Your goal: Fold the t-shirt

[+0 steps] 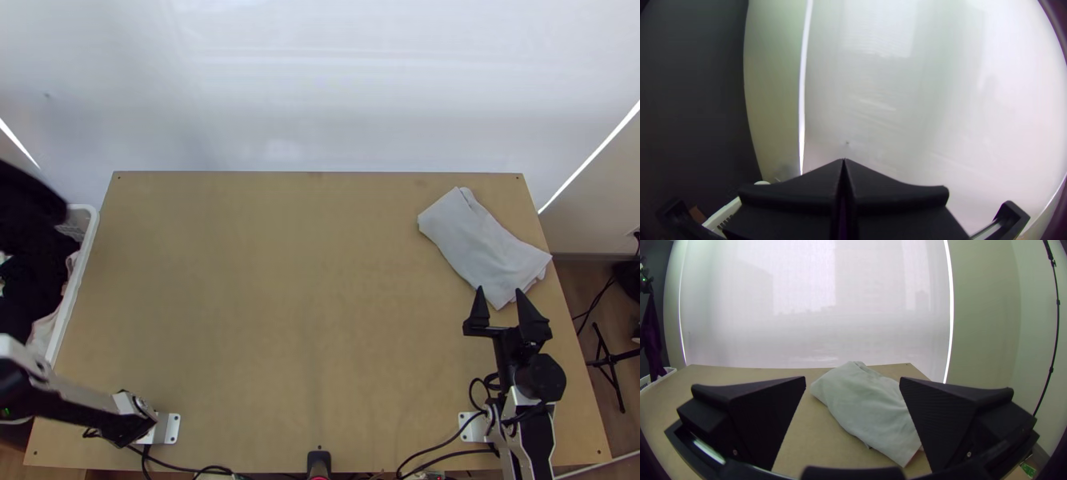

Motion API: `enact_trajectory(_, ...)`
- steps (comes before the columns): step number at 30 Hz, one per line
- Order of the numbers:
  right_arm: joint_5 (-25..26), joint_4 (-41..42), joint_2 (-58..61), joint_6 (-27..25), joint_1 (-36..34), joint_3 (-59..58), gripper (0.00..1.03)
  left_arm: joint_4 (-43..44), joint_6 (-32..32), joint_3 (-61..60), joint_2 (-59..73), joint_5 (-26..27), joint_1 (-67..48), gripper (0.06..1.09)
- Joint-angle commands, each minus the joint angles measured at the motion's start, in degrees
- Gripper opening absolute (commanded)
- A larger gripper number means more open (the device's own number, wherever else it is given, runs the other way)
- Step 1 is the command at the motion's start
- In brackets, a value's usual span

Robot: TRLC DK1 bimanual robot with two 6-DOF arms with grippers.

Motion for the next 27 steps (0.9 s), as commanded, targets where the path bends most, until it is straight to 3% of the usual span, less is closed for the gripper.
enact_trajectory(1, 0.0, 0.0, 0.0, 0.0, 0.0, 0.0, 0.98, -1.4, 0.5, -7.8, -13.7, -2.3, -14.0, 0.09)
enact_trajectory(10, 0.0, 0.0, 0.0, 0.0, 0.0, 0.0, 0.98, 0.8, -0.4, -22.6, -19.1, -10.0, -39.8, 0.09)
enact_trajectory(14, 0.0, 0.0, 0.0, 0.0, 0.0, 0.0, 0.98, 8.0, -1.0, -36.0, -19.8, -18.0, -53.0, 0.09)
enact_trajectory(19, 0.0, 0.0, 0.0, 0.0, 0.0, 0.0, 0.98, 18.4, -1.4, -47.7, -19.7, -24.4, -67.0, 0.09)
enact_trajectory(27, 0.0, 0.0, 0.0, 0.0, 0.0, 0.0, 0.98, 25.4, -5.7, -51.9, -14.6, -29.2, -80.0, 0.09)
